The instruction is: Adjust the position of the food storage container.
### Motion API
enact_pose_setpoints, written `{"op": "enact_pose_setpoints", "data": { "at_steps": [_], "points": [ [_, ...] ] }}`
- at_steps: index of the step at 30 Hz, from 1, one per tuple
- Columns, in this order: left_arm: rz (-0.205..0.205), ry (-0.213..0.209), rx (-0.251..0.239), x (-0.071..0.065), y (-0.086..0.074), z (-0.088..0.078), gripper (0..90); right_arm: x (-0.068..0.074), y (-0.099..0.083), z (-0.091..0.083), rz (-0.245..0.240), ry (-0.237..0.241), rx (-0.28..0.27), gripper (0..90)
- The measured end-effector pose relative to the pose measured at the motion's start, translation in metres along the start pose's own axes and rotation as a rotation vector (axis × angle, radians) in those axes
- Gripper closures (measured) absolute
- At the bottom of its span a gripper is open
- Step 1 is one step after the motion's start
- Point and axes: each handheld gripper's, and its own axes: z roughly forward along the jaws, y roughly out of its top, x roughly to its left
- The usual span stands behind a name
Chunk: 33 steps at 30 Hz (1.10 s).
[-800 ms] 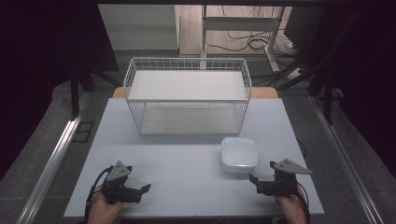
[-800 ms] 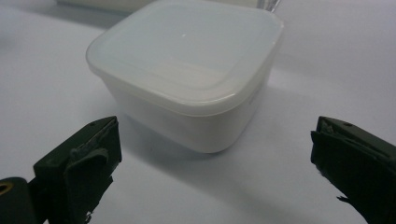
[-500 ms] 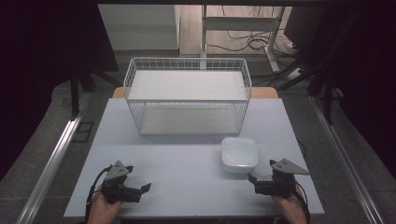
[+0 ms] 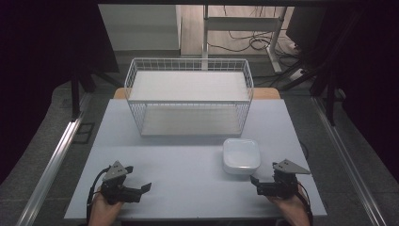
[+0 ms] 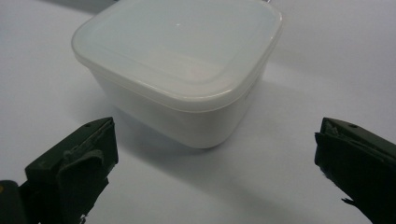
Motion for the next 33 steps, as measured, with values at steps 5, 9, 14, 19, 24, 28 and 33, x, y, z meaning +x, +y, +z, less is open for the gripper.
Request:
{"op": "enact_pose_setpoints", "data": {
  "at_steps": [5,9,14,19,24,28,33],
  "points": [
    [-0.001,-0.008,0.004,-0.001,0.000,0.002,1.2,-0.006,0.003,-0.004,0.021,-0.020,0.003,1.5],
    [-0.003,-0.010,0.004,-0.002,0.000,0.003,1.2,-0.013,0.006,-0.008,0.090,-0.024,-0.007,9.7],
    [-0.009,-0.012,0.001,-0.001,0.000,0.003,1.2,-0.016,0.012,-0.011,0.099,-0.060,-0.013,25.8],
    [-0.008,-0.016,0.004,-0.001,0.000,0.003,1.2,-0.025,0.019,-0.010,0.087,-0.086,0.006,47.2],
    [-0.007,-0.018,0.006,-0.002,0.001,0.005,1.2,-0.033,0.025,0.000,0.096,-0.058,0.030,71.2],
    [-0.010,-0.022,0.010,-0.003,0.001,0.005,1.4,-0.038,0.032,0.008,0.087,-0.091,0.047,86.9],
    [-0.009,-0.037,0.018,-0.005,0.002,0.007,1.9,-0.049,0.043,0.022,0.118,-0.094,0.041,89.0]
  ]
}}
